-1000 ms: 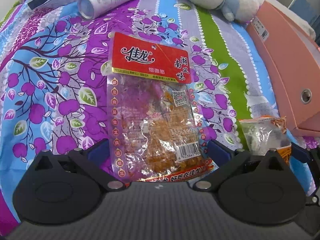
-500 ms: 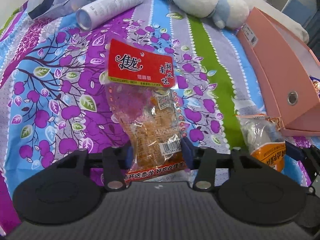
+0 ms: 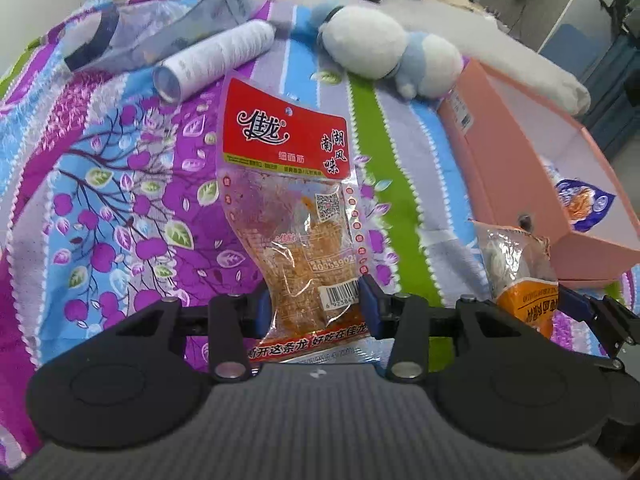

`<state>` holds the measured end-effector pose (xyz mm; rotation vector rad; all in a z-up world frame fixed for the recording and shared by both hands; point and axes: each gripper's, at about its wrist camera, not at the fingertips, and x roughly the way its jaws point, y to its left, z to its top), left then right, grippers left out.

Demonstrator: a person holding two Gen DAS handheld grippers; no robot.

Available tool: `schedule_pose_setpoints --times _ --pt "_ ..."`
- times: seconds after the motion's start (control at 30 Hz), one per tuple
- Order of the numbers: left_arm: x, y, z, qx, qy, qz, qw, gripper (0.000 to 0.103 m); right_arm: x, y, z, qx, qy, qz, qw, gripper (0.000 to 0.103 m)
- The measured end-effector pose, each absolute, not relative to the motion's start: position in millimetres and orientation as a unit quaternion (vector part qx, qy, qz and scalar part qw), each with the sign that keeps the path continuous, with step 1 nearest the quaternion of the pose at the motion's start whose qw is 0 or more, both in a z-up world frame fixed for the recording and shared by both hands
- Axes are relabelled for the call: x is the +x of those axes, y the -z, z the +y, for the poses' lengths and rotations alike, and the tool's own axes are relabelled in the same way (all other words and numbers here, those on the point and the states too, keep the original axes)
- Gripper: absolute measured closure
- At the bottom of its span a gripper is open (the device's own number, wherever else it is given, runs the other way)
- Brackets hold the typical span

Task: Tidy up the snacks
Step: 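Lift the red-top snack in left tool while right lifts the orange pack, then carry the red-top snack in left tool while right carries orange pack over box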

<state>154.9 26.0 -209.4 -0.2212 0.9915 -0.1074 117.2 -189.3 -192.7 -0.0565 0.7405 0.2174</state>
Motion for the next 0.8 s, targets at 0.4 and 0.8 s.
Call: schedule_pose_setpoints --times 0.4,0.8 --pt "133.2 144.6 10.8 -0.103 0.092 0.428 0.893 0.054 98.3 140.6 -200.6 -0.001 -0.098 0.313 0.945 0.023" --pt "129.9 109.7 -16.4 -0.102 0.152 0.407 0.895 0.054 76.5 105.8 -222.6 0.012 -0.073 0.274 0.959 0.023"
